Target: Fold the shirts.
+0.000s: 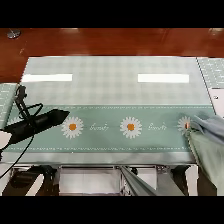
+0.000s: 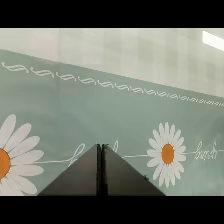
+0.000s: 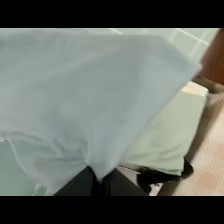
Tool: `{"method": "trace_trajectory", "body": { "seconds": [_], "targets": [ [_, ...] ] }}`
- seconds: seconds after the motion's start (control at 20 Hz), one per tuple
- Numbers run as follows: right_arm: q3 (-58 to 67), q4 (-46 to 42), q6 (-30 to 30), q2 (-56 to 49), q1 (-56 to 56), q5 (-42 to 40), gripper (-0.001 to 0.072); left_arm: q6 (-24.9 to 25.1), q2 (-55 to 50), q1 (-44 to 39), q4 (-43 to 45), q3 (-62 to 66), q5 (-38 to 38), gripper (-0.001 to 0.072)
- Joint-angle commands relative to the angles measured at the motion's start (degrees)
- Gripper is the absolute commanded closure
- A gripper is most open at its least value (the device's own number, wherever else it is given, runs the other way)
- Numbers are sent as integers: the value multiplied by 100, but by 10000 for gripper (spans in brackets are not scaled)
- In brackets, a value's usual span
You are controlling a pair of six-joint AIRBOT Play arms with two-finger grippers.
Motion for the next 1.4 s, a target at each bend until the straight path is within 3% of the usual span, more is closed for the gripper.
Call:
{"method": "trace_trajectory", "body": {
  "seconds": [0.0,0.1,0.2,0.3,0.35,0.45,0.5,0.65,0.75,0.85,1.0,1.05,1.1,1.2,1.35],
  "targets": [
    [-1154,-852,118,660,-487,-219,659,20,-4,4,-2,0,162,688],
    [-1132,-966,192,494,-474,-367,127,20,-17,4,-2,0,157,688],
    [-826,-706,55,-13,-387,-452,85,20,-136,7,-24,9,160,689],
    [-114,55,-337,-732,-195,-702,112,42,-402,7,-20,166,127,689],
    [354,721,-651,-1145,-37,-835,199,42,-586,7,-22,369,70,689],
    [1287,2122,-1045,-1965,544,-988,573,195,-1078,7,-20,1110,-81,689],
    [1735,2793,-1189,-2354,973,-1108,681,442,-1392,7,-20,1687,-245,689],
    [2986,3620,-1228,-3322,2962,-2210,682,782,-2538,2,24,3891,-1003,691],
    [3195,3436,-1410,-3665,4428,-3119,681,643,-3283,-160,728,5270,-1469,692],
    [3016,2424,-1379,-4028,5755,-3499,682,142,-3794,-531,1770,5884,-1495,692],
    [1853,424,-409,-4551,6975,-3569,682,-496,-4225,-1010,3346,5359,-1609,692],
    [1362,173,-92,-4660,7086,-3729,682,-1073,-4365,-1071,3930,4918,-1613,692],
    [911,15,103,-4756,7093,-3923,682,-1294,-4507,-1040,4107,4590,-1672,692],
    [485,-160,636,-4881,6955,-3978,682,-1169,-4736,-938,4083,4374,-1836,690],
    [468,-212,697,-4876,6870,-3943,682,-1014,-4774,-955,4081,4378,-1792,689]
  ]
}}
